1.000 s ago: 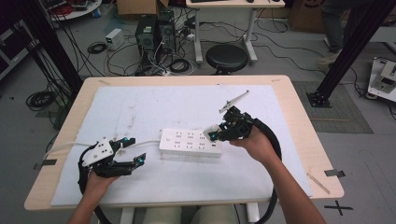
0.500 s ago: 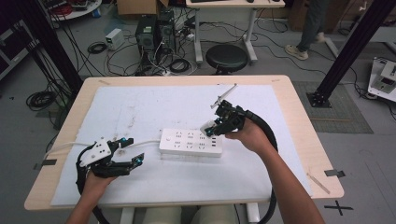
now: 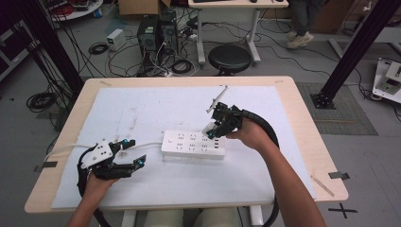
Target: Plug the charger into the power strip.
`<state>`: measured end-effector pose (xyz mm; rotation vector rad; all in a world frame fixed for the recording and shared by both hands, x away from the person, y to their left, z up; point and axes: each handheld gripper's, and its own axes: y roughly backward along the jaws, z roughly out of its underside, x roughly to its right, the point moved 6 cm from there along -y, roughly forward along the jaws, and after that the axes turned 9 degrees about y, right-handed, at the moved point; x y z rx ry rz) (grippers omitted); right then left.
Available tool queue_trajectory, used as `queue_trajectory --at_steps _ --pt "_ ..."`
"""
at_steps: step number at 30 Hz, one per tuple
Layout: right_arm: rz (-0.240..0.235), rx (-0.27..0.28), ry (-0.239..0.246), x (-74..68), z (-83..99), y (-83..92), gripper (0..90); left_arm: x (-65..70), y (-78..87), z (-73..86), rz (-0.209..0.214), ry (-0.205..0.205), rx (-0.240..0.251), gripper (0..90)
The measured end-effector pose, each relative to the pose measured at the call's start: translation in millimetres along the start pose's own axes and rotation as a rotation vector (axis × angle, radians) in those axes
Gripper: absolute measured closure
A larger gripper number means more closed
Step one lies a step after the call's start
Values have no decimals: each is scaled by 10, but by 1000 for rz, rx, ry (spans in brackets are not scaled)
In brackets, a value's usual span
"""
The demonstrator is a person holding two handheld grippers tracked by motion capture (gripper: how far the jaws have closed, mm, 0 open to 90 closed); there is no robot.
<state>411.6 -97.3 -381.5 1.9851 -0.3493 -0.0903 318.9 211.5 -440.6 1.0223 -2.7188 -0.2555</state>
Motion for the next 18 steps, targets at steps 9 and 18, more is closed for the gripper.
queue_trajectory --at_steps 9,18 --pt "3 -90 118 17 -101 -59 635 -6 0 -4 -1 -2 7 280" --pt "-4 -207 208 17 -227 -168 635 -23 9 -3 -3 3 13 280"
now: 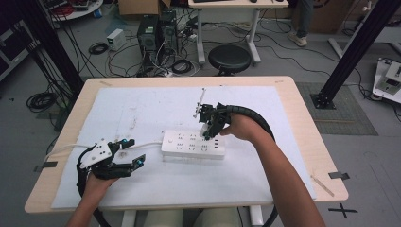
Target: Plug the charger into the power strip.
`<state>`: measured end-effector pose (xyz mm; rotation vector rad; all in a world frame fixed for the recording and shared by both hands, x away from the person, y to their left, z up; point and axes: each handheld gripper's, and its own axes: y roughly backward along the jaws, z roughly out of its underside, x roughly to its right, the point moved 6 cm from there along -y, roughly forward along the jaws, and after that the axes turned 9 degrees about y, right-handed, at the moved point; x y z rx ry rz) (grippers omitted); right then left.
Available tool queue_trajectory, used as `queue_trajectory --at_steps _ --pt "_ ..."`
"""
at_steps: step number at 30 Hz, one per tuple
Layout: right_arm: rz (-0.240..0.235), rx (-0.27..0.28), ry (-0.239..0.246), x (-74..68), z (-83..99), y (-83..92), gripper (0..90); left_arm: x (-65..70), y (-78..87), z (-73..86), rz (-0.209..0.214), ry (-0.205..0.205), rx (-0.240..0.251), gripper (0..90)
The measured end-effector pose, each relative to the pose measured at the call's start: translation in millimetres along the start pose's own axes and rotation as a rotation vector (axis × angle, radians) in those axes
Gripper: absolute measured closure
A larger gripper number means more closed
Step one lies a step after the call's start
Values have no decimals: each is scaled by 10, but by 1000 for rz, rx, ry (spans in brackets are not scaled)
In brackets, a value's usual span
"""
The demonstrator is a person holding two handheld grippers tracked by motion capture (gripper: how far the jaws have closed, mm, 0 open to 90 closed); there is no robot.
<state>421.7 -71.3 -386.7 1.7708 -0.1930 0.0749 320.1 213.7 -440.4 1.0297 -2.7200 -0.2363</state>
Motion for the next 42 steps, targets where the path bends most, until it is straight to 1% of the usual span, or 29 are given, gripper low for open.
queue_trajectory --at_steps 2,3,4,6,10,11,12,14,17,18,20,21,22,23,25,31,32,33,34,35,37,39,40,42 --pt "-8 -4 13 12 -20 -17 635 -5 2 1 -2 1 -1 280" --pt "-6 -18 29 30 -17 -19 635 -7 -1 0 -2 3 3 280" --pt "-10 -21 20 28 -27 -38 635 -9 -2 -1 -1 3 3 281" --pt "-14 -31 19 40 -32 -68 635 -13 -2 -1 -2 4 5 281" --pt "-32 -50 40 47 -40 -142 635 -21 3 0 -3 4 6 281" --pt "-31 -59 55 55 -38 -158 635 -23 4 2 -2 6 6 280" --pt "-37 -61 47 41 -44 -174 635 -28 7 3 -4 4 3 281" --pt "-41 -67 62 44 -48 -193 635 -32 7 5 -5 8 6 280" --pt "-41 -70 68 44 -58 -213 635 -38 3 8 -5 7 5 280" --pt "-37 -82 70 47 -54 -218 635 -39 2 9 -6 7 3 281" --pt "-42 -86 91 47 -59 -247 636 -41 -1 9 -6 5 2 280" --pt "-42 -92 84 43 -68 -244 636 -43 -3 10 -6 6 2 281" --pt "-44 -95 92 50 -74 -247 636 -46 -4 10 -6 4 2 281" --pt "-47 -96 81 50 -82 -250 636 -47 -4 11 -7 6 2 281" --pt "-54 -103 77 52 -85 -251 637 -52 -6 12 -7 8 2 280" --pt "-59 -100 117 72 -102 -270 639 -62 -11 15 -8 14 7 280" --pt "-64 -99 113 71 -107 -274 639 -64 -10 14 -9 13 9 280" --pt "-65 -109 107 67 -106 -283 638 -68 -7 17 -9 10 8 280" --pt "-59 -125 133 53 -99 -354 639 -69 -4 23 -10 13 8 281" --pt "-61 -128 142 57 -114 -357 639 -68 -1 29 -10 16 10 281" --pt "-66 -124 132 61 -104 -356 639 -74 -1 41 -8 18 9 281" --pt "-64 -132 130 56 -106 -355 639 -83 -1 49 -12 22 7 280" --pt "-61 -134 145 71 -104 -355 639 -88 -5 50 -11 19 6 280" --pt "-69 -141 128 66 -101 -354 639 -88 -9 49 -11 22 8 281"
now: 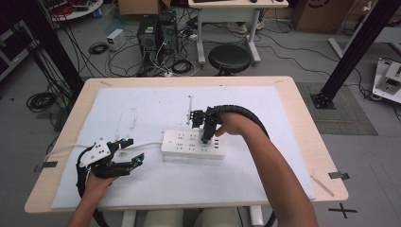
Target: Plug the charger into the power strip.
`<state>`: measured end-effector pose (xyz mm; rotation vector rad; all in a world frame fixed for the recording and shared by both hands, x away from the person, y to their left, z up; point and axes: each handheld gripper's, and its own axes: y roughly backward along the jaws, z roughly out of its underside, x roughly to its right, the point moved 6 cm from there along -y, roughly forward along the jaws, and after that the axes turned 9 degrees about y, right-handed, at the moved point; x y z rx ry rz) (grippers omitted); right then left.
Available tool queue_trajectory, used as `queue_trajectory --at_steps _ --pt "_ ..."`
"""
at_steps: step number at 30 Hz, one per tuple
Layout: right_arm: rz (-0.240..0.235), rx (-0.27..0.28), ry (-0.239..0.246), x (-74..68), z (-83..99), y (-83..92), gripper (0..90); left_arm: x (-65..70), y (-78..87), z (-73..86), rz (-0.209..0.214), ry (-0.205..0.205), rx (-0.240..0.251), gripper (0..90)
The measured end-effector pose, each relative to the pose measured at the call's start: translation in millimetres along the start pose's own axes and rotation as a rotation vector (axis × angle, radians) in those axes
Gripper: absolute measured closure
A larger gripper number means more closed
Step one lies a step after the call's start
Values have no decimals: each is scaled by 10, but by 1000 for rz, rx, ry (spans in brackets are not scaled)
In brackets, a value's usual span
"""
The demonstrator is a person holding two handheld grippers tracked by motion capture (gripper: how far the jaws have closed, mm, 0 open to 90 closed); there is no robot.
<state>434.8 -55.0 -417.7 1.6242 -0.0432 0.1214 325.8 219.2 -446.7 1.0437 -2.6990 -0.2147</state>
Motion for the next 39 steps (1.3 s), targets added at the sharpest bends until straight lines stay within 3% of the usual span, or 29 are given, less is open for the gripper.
queue_trajectory --at_steps 22,30,31,33,36,39 --pt "-57 -51 -23 59 -55 -78 639 -48 9 -16 -8 21 32 281" --pt "-19 5 -20 37 -15 -134 633 -40 -15 -4 -4 18 25 281" --pt "-19 7 -41 17 -19 -139 633 -33 -11 -4 -6 22 27 281" --pt "-18 12 -41 17 -17 -144 632 -30 -5 -5 -7 26 29 281" --pt "-9 48 -55 10 7 -160 627 -30 24 -19 -16 35 42 281" --pt "-9 104 -105 7 39 -183 600 -22 53 -29 -22 40 46 280"
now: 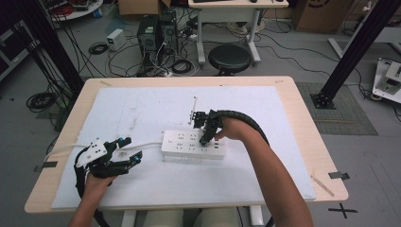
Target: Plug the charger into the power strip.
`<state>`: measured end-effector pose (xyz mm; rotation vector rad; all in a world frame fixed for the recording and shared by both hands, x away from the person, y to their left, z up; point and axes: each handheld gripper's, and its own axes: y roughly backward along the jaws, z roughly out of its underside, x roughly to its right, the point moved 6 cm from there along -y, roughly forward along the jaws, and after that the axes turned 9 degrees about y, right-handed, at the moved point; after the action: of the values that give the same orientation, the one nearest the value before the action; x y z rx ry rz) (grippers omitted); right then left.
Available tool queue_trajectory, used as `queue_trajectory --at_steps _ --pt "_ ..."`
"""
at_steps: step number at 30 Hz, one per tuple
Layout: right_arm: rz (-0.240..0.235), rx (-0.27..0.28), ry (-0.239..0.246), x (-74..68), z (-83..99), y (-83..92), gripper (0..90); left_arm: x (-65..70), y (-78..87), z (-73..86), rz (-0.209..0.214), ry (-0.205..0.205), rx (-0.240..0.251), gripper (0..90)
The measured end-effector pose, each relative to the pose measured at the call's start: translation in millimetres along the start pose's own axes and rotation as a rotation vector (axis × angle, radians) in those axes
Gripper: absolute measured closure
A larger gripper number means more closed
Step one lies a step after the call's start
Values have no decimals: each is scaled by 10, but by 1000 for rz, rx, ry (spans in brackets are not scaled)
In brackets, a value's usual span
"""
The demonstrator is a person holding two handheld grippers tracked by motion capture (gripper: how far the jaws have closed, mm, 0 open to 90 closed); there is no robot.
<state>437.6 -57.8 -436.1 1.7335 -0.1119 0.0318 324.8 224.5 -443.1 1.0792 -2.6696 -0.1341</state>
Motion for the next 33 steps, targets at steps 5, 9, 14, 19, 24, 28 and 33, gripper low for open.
queue_trajectory --at_steps 5,9,14,19,24,28,33 --pt "-13 85 -183 51 141 10 395 7 12 -9 0 2 2 281" --pt "-21 208 -273 27 240 135 326 9 0 0 0 2 -5 281" --pt "18 311 -344 -1 334 275 221 21 -6 -3 0 9 -4 281" --pt "92 357 -444 -13 427 364 208 15 -12 7 -1 8 -14 281" --pt "126 412 -451 -125 592 445 208 12 -25 9 2 12 -14 281" --pt "167 477 -503 -207 786 490 208 12 -28 10 3 13 -14 281" --pt "165 548 -578 -300 1005 472 166 14 -24 9 3 8 -15 281"
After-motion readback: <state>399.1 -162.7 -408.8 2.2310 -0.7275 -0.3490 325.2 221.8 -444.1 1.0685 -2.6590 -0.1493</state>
